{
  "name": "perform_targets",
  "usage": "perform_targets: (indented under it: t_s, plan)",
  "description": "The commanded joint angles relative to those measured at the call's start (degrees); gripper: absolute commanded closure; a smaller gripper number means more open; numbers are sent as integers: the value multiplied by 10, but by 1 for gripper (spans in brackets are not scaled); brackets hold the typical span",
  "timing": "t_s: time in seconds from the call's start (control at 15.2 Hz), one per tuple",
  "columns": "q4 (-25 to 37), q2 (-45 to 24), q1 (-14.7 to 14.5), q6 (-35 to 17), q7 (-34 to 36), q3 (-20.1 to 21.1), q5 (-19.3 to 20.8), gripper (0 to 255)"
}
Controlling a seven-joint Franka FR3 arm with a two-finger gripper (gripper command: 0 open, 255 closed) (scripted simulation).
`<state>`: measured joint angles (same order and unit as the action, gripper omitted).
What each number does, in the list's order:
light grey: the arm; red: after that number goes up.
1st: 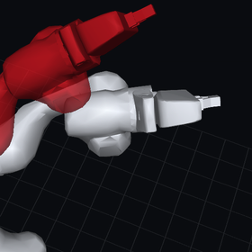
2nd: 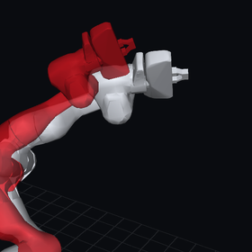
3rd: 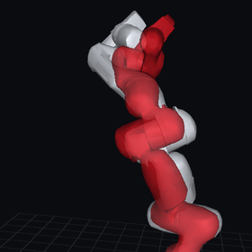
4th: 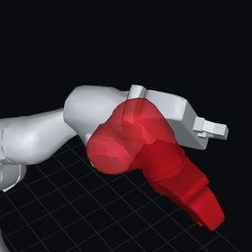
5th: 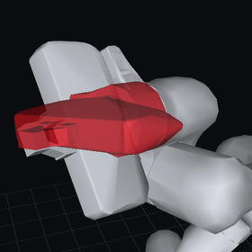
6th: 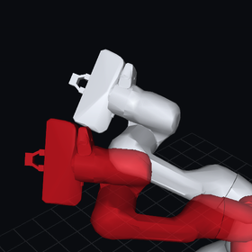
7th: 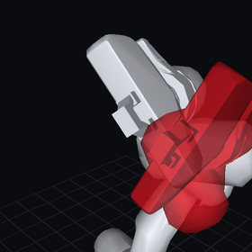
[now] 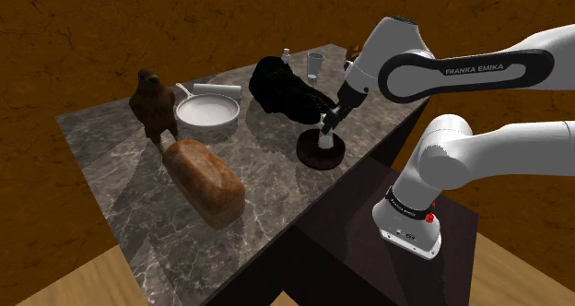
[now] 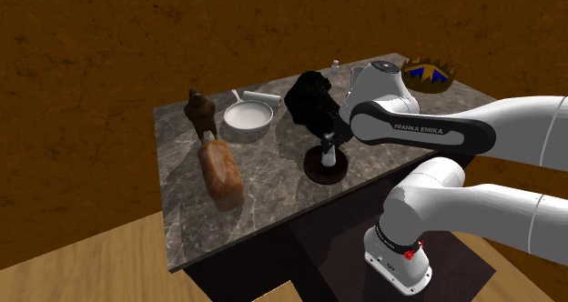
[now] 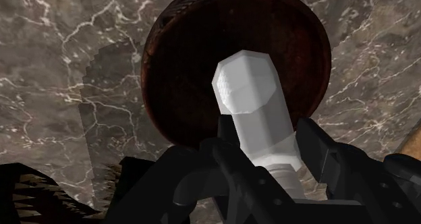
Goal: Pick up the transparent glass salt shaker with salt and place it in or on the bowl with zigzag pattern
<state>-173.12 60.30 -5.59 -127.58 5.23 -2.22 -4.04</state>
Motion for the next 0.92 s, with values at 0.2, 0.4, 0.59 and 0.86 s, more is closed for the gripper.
perform_targets:
  t_s: [0.2,0.4,0.59,0.86]
  plan:
    - [0,0,0,0,0,0,0,0]
    - [0,0,0,0,0,0,0,0]
    - [40,43,6,83,1,-2,5,0]
    - [51,51,7,103,1,-3,6,0]
